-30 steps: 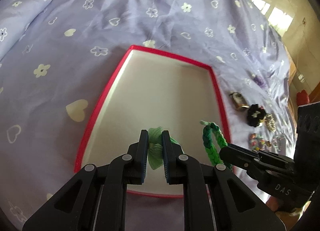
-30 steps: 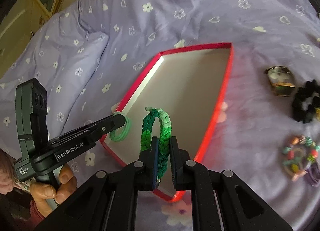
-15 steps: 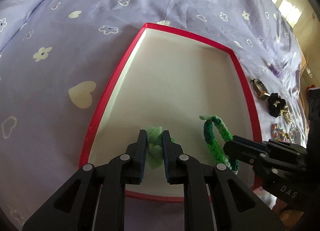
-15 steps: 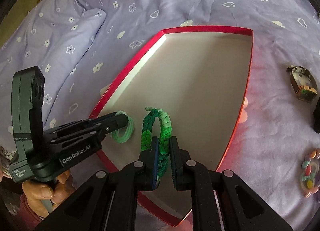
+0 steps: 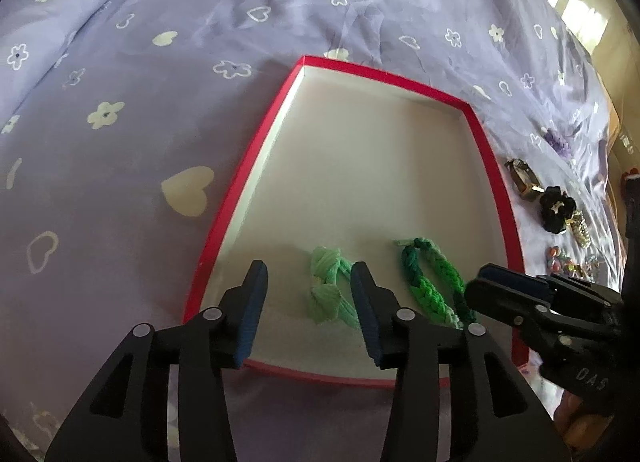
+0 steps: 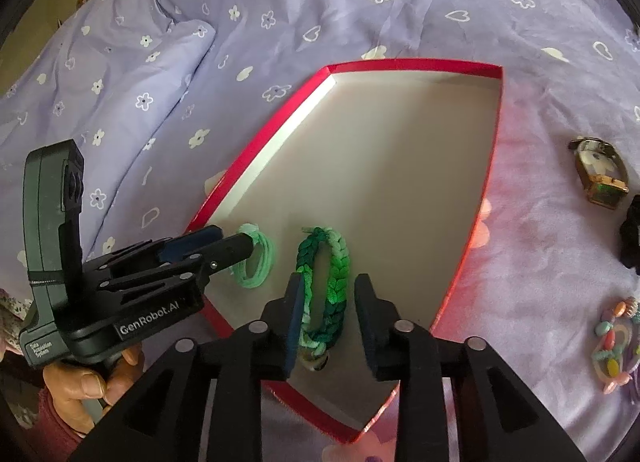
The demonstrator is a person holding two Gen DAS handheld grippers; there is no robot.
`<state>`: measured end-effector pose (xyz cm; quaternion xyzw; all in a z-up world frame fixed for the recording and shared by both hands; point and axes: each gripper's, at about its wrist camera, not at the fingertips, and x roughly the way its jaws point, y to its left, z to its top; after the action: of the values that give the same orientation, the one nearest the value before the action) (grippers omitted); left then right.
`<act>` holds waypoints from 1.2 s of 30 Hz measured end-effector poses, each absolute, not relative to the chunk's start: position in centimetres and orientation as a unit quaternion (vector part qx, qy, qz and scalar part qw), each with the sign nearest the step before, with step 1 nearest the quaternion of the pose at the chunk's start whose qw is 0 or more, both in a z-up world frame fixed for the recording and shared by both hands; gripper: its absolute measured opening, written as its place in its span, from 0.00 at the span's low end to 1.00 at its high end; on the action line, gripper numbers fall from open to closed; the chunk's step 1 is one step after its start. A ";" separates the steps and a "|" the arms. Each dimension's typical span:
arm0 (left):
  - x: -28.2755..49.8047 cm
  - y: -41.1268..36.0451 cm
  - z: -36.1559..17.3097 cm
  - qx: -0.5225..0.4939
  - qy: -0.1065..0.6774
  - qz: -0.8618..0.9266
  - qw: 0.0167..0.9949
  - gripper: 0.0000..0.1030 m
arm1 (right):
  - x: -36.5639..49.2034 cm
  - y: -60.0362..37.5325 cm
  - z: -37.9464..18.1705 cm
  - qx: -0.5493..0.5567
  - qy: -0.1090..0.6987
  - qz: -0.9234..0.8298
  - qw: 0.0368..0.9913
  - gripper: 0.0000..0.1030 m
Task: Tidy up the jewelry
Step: 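Open both tools to drop the green items into the box lid, then grasp the gold watch with the left tool while the right tool grasps the pink hair clip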
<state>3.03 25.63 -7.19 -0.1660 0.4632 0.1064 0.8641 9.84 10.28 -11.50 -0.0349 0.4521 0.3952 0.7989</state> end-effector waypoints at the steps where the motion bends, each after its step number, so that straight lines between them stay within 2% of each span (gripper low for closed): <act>1: 3.0 25.6 -7.0 -0.166 0.461 0.107 0.865 0.42 | 9.7 9.9 -11.2 -0.030 0.449 0.396 0.801 0.30; 6: 2.7 24.8 -5.7 -0.169 0.449 0.105 0.871 0.46 | 9.4 7.3 -9.8 0.001 0.434 0.391 0.812 0.40; 18: 4.1 19.5 -2.5 -0.147 0.433 0.063 0.887 0.48 | 9.9 -0.5 -7.8 0.058 0.411 0.351 0.839 0.40; 36: 8.5 12.2 -0.9 -0.119 0.434 0.003 0.893 0.48 | 12.6 -11.2 -7.3 0.128 0.388 0.264 0.874 0.40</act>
<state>8.53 12.16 -0.88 -0.1194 0.4338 0.0034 0.8930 12.56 -11.24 -7.33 0.1279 0.3884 0.2635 0.8737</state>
